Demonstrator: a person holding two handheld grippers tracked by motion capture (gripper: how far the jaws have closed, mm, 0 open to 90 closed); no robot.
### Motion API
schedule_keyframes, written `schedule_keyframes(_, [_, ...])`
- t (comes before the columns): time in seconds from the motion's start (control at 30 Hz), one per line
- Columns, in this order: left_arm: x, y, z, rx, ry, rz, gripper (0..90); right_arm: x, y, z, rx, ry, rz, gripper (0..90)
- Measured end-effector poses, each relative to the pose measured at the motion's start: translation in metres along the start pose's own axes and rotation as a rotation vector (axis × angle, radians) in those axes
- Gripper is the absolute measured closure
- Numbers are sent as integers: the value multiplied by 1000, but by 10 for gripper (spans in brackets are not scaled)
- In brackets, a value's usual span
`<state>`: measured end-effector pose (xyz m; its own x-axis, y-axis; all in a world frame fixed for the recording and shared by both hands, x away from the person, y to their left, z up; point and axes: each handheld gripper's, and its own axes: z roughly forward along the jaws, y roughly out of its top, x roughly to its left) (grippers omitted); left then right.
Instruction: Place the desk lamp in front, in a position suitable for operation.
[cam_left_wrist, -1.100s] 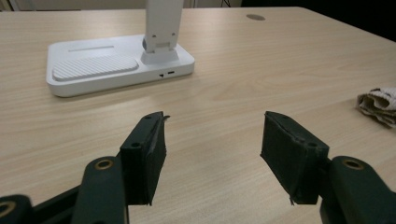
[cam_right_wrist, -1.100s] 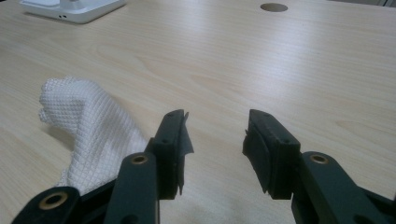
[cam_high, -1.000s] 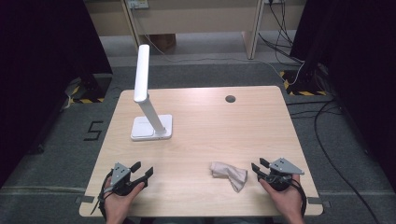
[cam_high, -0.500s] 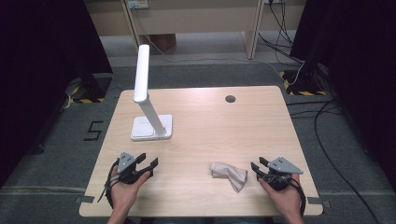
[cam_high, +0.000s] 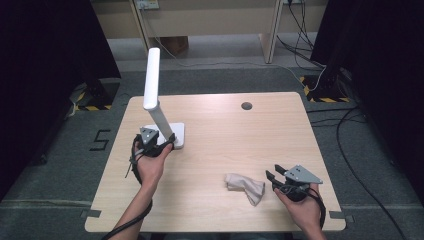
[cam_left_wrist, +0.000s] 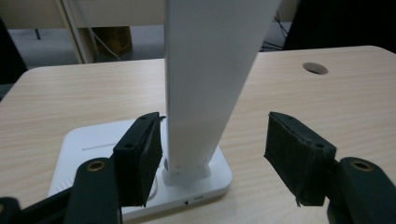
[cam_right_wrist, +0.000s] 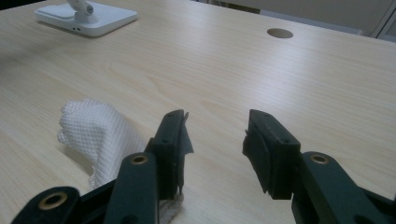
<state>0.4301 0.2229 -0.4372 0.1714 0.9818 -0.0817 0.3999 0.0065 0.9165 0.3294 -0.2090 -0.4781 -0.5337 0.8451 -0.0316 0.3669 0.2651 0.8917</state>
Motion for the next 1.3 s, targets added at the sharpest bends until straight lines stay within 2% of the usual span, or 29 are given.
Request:
schedule_keyframes(0.13, [-4,11,4,-12,41,-12,370,3,-1,0,8,5,6,575])
schedule_keyframes(0.4, [-9,21,11,-24,108,7,401,1,-2,-1,10,1,16,575])
schedule_keyframes(0.53, [-8,22,11,-31,103,11,459,2,-3,0,9,5,14,575])
schedule_keyframes(0.6, [-9,22,10,-30,97,29,513,1,-3,1,10,7,11,575])
schedule_keyframes(0.67, [-10,22,8,-30,97,44,517,1,-3,1,11,9,12,575])
schedule_keyframes(0.9, [-1,17,-4,-38,89,15,516,1,-4,1,14,5,10,576])
schedule_keyframes(1.07, [10,14,-16,-59,94,-17,518,1,-5,1,19,6,12,576])
schedule_keyframes(1.3, [25,10,-25,-73,100,-63,530,2,-5,1,22,8,6,576])
